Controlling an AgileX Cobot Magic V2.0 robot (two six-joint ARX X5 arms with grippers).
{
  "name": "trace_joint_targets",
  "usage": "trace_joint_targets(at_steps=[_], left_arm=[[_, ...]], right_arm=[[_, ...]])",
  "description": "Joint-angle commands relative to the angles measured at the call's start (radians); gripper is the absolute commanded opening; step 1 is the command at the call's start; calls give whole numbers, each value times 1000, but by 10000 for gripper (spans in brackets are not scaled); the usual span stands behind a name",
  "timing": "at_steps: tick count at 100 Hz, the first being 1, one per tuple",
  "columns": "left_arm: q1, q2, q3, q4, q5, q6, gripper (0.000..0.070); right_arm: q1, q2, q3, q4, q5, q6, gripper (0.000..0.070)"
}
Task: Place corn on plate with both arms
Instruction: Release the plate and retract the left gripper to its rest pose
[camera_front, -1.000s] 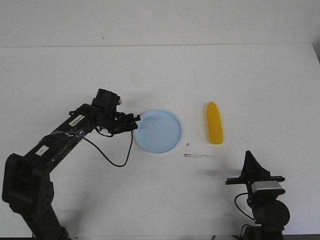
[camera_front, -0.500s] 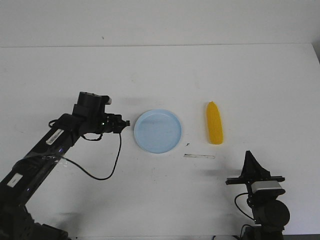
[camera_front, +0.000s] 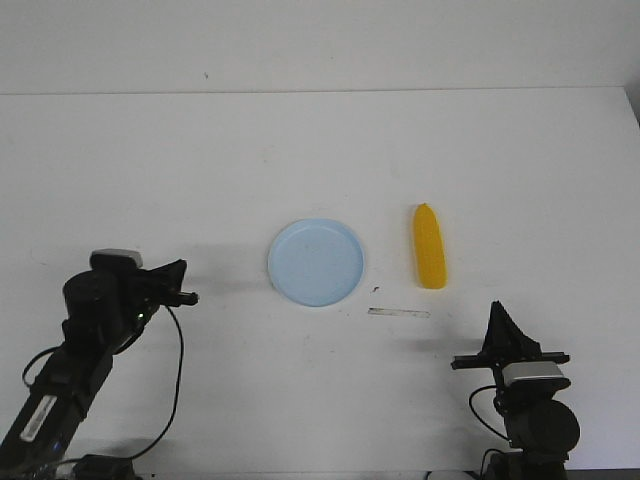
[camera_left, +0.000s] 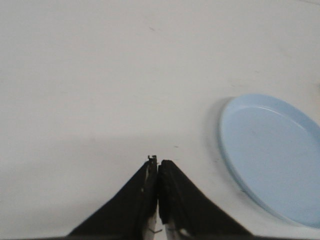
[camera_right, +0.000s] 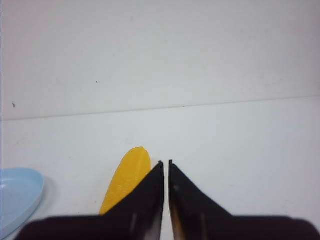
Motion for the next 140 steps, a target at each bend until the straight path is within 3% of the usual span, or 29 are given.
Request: trace_joint_targets(at_steps=[1, 13, 31, 40, 68, 91, 140], left_arm=[[17, -73, -25, 16, -76, 16, 1], [45, -212, -80, 18, -140, 35, 1], [70, -440, -174, 31, -145, 208, 1], [78, -549, -227, 31, -146, 249, 1], [85, -773, -318, 10, -147, 244, 1], [85, -814, -314, 32, -148, 183, 1], [85, -816, -314, 31, -181, 184, 1]], right_arm=[[1, 0, -1, 10, 0, 9, 15], [1, 0, -1, 10, 0, 9, 15], [1, 0, -1, 10, 0, 9, 15], [1, 0, -1, 10, 0, 9, 15], [1, 0, -1, 10, 0, 9, 15], [1, 0, -1, 10, 0, 9, 15], [1, 0, -1, 10, 0, 9, 15]])
